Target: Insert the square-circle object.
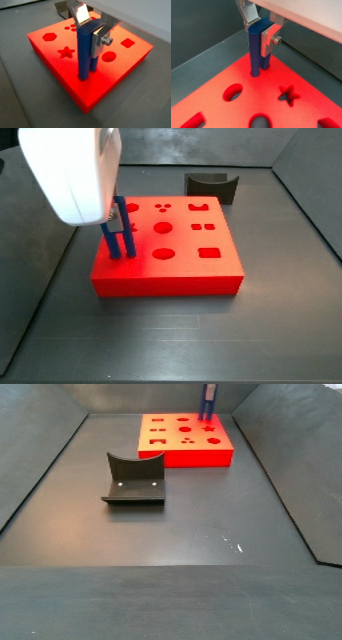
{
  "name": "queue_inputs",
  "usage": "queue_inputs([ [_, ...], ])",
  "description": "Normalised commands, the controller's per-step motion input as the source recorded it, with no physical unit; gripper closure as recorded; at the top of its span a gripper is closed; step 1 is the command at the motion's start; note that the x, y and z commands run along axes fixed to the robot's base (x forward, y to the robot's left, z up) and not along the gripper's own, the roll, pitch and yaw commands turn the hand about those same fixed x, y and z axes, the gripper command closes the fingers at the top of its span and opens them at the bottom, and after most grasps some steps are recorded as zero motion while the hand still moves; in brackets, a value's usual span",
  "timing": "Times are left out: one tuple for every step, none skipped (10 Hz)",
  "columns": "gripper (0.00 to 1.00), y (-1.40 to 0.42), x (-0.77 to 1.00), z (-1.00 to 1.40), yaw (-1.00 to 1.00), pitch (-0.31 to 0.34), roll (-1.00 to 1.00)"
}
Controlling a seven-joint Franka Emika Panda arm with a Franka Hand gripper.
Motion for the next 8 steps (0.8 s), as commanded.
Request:
queue_inputs([
  [1.00,0.00,-0.14,-0.14,-0.02,-0.004,0.01],
  [1.00,0.00,0.00,-0.14,-0.01,0.000,0.00],
  [1.00,0.00,0.17,-0.24,0.00,0.027,0.00],
  [1.00,0.00,0.40,-0.45,-0.07,0.106,0.00],
  [1.00,0.00,0.26,-0.57,-0.07,0.139,0.09],
  [1.00,0.00,0.08,-0.72,-0.12,0.140,0.13],
  [1.00,0.00,0.00,-0.85,-0.14,0.076,0.12],
  [1.00,-0.01,0.00,-0.90,-0.13,0.000,0.08],
])
